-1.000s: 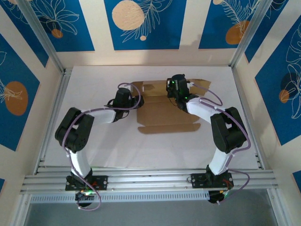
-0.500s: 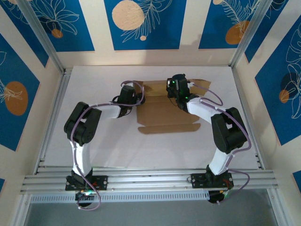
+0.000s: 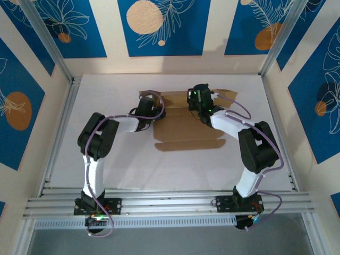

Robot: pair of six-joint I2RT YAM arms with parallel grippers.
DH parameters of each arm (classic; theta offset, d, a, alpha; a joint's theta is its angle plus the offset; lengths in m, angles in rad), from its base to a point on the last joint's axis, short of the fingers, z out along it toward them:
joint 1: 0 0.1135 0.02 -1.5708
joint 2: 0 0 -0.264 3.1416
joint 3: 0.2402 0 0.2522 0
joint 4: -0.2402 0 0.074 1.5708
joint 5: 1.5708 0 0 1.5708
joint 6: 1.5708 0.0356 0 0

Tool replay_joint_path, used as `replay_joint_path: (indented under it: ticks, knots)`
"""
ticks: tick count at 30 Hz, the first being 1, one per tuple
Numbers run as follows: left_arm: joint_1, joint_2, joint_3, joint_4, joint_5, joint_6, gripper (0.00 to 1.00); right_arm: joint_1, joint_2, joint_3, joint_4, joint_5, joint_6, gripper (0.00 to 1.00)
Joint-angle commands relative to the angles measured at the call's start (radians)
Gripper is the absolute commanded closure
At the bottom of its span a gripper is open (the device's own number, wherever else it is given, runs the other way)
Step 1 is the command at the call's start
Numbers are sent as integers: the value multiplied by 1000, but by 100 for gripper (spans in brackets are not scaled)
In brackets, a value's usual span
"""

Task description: Fold the paper box

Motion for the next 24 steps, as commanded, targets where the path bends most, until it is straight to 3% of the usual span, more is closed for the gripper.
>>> replay_joint_path:
  ticks: [1, 13, 24]
  knots:
    - [-8, 7, 11, 111, 101, -38, 36, 16, -18, 4, -25, -34, 35, 100]
    - [-31, 32, 52, 152, 183, -29, 39, 31, 9, 21, -6, -72, 28, 100]
    - [-80, 92, 158, 20, 185, 31, 39, 44, 43, 26, 5, -109, 32, 100]
